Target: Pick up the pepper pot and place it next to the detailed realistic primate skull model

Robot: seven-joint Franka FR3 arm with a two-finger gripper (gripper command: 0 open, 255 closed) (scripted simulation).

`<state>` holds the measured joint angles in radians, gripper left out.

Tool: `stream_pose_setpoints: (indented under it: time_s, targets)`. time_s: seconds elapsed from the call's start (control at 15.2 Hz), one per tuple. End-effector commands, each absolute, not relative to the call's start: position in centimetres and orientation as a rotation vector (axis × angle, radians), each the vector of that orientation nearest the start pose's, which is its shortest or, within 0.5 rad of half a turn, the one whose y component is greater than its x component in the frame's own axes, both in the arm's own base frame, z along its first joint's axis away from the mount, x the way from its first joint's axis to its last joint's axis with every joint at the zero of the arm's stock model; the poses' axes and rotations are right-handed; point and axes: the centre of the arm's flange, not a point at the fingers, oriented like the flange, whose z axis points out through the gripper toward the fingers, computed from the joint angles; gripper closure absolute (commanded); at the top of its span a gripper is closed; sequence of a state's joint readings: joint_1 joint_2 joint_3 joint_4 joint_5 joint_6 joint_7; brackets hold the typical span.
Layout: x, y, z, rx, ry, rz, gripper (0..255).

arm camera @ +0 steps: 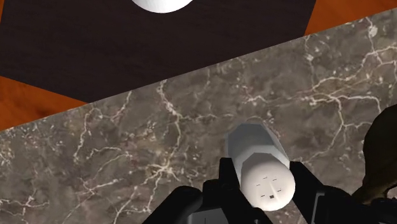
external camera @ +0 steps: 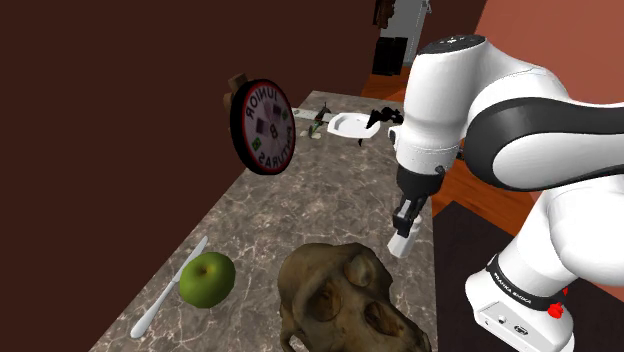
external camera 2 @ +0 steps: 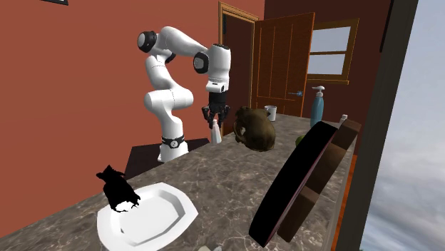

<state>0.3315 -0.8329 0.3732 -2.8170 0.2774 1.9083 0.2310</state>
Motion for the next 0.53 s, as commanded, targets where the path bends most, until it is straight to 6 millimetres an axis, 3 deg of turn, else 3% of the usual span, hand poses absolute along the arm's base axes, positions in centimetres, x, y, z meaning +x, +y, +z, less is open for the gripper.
stream_pose_setpoints:
  time_s: [0.0, 0.33, 0.46]
  targets:
    - [21.9, 19.3, 38.7, -3.169, -0.379, 0.127, 255]
    - [21.9, 19.3, 35.9, -3.169, -0.379, 0.127, 255]
    - [21.9, 19.3, 35.9, -3.169, -0.379, 0.127, 255]
